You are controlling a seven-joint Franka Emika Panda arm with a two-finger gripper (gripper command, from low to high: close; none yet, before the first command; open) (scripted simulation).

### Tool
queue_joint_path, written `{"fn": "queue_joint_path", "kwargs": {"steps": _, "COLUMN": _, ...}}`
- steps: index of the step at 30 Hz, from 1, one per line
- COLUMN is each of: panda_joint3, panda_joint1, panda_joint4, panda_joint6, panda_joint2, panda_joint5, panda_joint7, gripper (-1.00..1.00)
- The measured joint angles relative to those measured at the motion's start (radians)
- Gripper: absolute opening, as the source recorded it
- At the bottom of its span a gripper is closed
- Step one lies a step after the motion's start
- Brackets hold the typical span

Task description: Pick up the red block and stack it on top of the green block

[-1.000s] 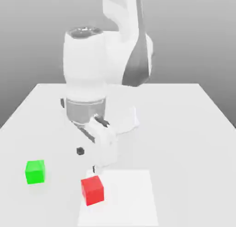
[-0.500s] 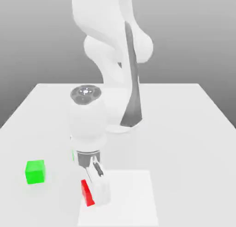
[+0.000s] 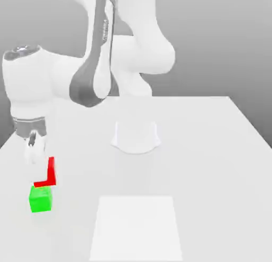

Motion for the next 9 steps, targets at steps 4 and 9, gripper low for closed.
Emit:
{"fn": "queue_joint_path", "kwargs": {"steps": 4, "panda_joint3": 0.015, "panda_joint1": 0.0, "panda_joint4": 0.005, "panda_joint6": 0.113, "panda_joint2": 0.119, "panda_joint5": 0.037, "panda_joint7": -0.039, "gripper": -1.0}}
{"fn": "queue_joint_path", "kwargs": {"steps": 9, "panda_joint3": 0.024, "panda_joint1": -0.006, "panda_joint4": 0.007, "panda_joint6": 0.168, "panda_joint2": 0.177, "panda_joint5": 0.053, "panda_joint7": -0.051, "gripper": 1.0}}
